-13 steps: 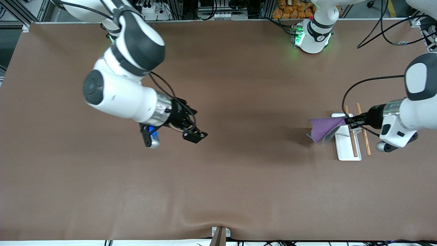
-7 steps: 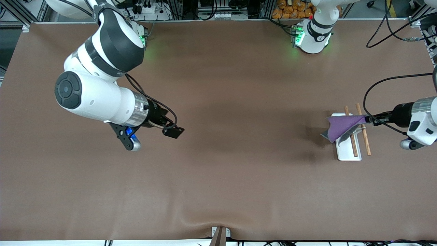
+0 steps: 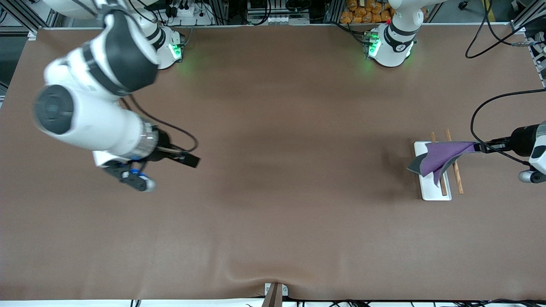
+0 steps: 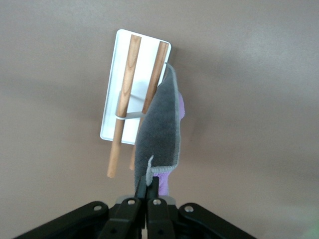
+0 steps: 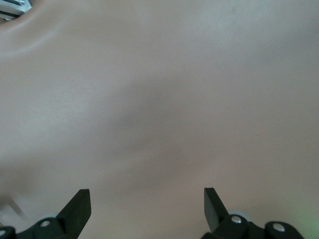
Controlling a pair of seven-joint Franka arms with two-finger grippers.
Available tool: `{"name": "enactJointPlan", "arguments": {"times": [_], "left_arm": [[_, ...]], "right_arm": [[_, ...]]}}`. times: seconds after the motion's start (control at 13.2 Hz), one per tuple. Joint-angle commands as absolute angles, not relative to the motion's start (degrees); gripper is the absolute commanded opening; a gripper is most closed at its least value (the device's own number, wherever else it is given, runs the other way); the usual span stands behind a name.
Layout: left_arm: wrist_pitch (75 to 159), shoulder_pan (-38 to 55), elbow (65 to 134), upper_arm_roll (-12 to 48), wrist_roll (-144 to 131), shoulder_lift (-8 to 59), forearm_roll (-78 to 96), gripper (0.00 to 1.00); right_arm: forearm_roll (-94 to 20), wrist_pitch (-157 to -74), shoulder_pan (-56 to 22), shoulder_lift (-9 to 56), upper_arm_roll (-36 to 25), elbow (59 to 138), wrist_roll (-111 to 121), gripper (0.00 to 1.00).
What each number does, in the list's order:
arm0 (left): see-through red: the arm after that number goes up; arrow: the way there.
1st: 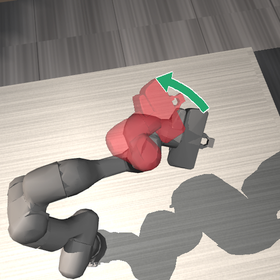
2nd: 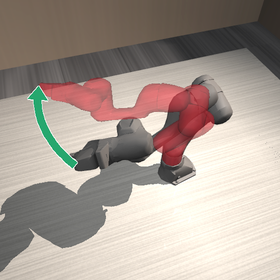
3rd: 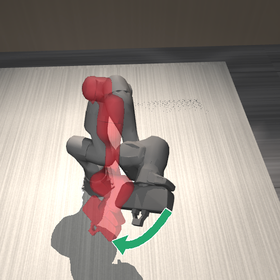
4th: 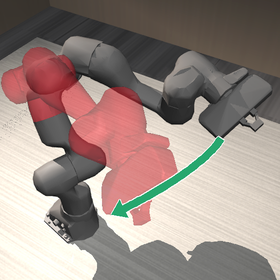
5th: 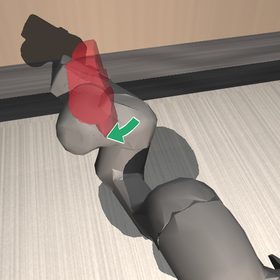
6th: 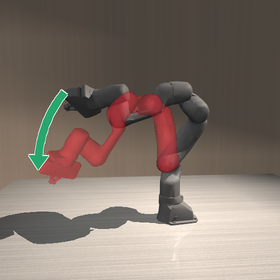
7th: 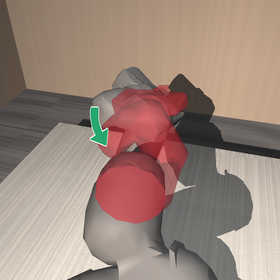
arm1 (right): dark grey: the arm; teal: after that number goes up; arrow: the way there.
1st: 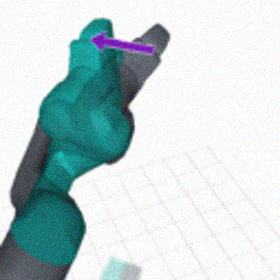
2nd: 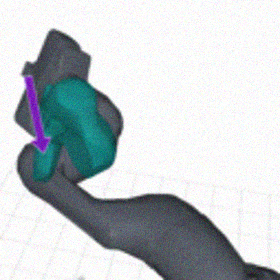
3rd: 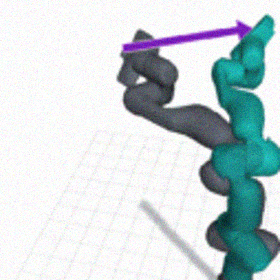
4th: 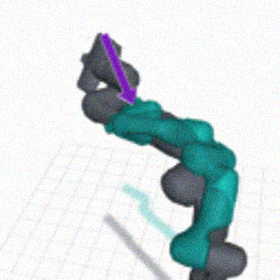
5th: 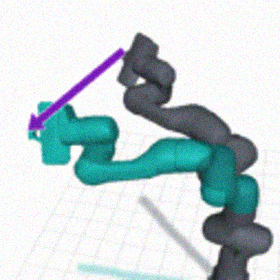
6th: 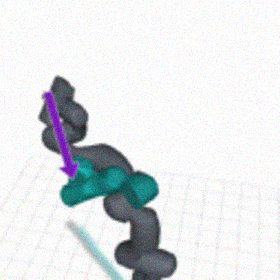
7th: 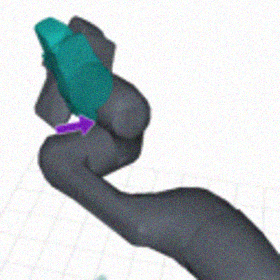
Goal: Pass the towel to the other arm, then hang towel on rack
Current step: 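Move the towel with the left gripper over the wooden rods of the rack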
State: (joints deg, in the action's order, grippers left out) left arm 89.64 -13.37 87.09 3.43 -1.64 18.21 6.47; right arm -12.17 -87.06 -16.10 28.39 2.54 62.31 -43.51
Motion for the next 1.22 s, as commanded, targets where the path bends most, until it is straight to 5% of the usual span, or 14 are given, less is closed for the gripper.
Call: {"name": "enactJointPlan", "arguments": {"times": [0.0, 0.76, 1.14], "left_arm": [[88.77, -15.11, 86.84, 3.87, 2.09, 17.49, 4.84, 0.0], [89.65, -19.33, 86.92, 3.96, 6.15, 20.3, 4.66, 0.0], [90.26, -21.18, 86.92, 3.96, 7.47, 22.06, 4.66, 0.0]], "right_arm": [[-11.08, -85.26, -12.75, 26.02, 3.43, 62.93, -39.56, 1.0], [-2.73, -80.69, -3.87, 21.89, 3.34, 65.03, -13.89, 1.0], [3.6, -82.53, -2.56, 14.43, 3.51, 75.04, -7.91, 1.0]]}}
